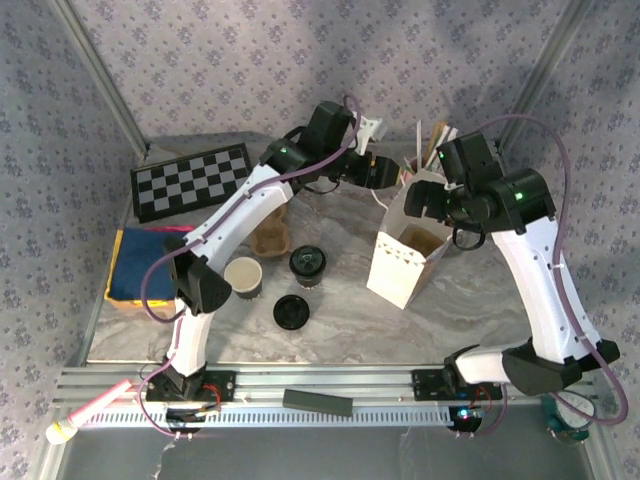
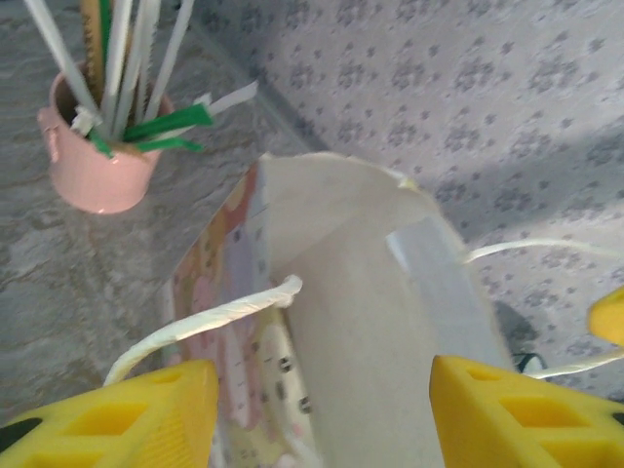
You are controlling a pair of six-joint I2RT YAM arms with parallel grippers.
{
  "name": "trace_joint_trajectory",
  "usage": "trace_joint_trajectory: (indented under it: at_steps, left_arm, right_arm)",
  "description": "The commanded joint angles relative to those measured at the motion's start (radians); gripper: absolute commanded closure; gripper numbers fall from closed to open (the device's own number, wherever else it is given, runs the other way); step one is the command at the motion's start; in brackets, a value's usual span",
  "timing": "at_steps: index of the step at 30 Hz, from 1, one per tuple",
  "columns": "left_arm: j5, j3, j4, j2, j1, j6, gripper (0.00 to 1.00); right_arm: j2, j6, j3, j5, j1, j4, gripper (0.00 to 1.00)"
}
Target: Pack the takeout coffee
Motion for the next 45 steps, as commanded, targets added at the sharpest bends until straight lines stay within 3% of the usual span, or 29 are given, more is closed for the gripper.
trace_joint_trajectory:
  at_steps: [1, 7, 12, 17, 23, 31, 36, 39, 40, 42, 43, 45]
  left_arm:
    - [-0.045, 0.062, -0.070, -0.009, 0.001, 0.076, 0.40]
    - [-0.140, 0.056, -0.114, -0.025, 0.001, 0.114, 0.39]
    - [-0.131, -0.021, -0.065, -0.079, 0.001, 0.112, 0.40]
    - [-0.173, 0.028, -0.125, -0.077, 0.002, 0.122, 0.39]
    - [-0.183, -0.076, -0.062, -0.144, 0.003, 0.131, 0.34]
    - [-0.082, 0.011, -0.100, -0.033, -0.001, 0.125, 0.35]
    - [-0.077, 0.090, -0.109, 0.041, -0.001, 0.145, 0.43]
    - [-0.078, 0.150, -0.111, 0.072, -0.001, 0.145, 0.65]
    - [-0.080, 0.171, -0.118, 0.078, -0.001, 0.145, 0.75]
    - [-0.083, 0.190, -0.127, 0.074, -0.002, 0.137, 0.92]
    - [-0.085, 0.184, -0.129, 0.062, -0.002, 0.132, 0.93]
    - [-0.097, 0.154, -0.128, 0.031, -0.006, 0.126, 0.97]
  right_arm:
    - [-0.013, 0.030, -0.021, -0.021, -0.007, 0.029, 0.09]
    - [-0.016, 0.036, -0.046, -0.042, -0.011, 0.046, 0.09]
    - [-0.015, 0.037, -0.078, -0.054, -0.016, 0.061, 0.12]
    - [-0.013, 0.035, -0.090, -0.070, -0.026, 0.077, 0.15]
    - [-0.020, 0.039, -0.101, -0.076, -0.033, 0.087, 0.15]
    - [-0.020, 0.039, -0.096, -0.081, -0.039, 0.089, 0.15]
    - [-0.023, 0.039, -0.102, -0.086, -0.040, 0.092, 0.16]
    - [-0.021, 0.033, -0.132, -0.096, -0.042, 0.108, 0.17]
    - [-0.020, 0.032, -0.147, -0.101, -0.046, 0.123, 0.19]
    - [-0.018, 0.026, -0.177, -0.124, -0.062, 0.154, 0.36]
    - [-0.014, 0.026, -0.187, -0.142, -0.076, 0.171, 0.43]
    - [-0.001, 0.024, -0.194, -0.163, -0.093, 0.197, 0.47]
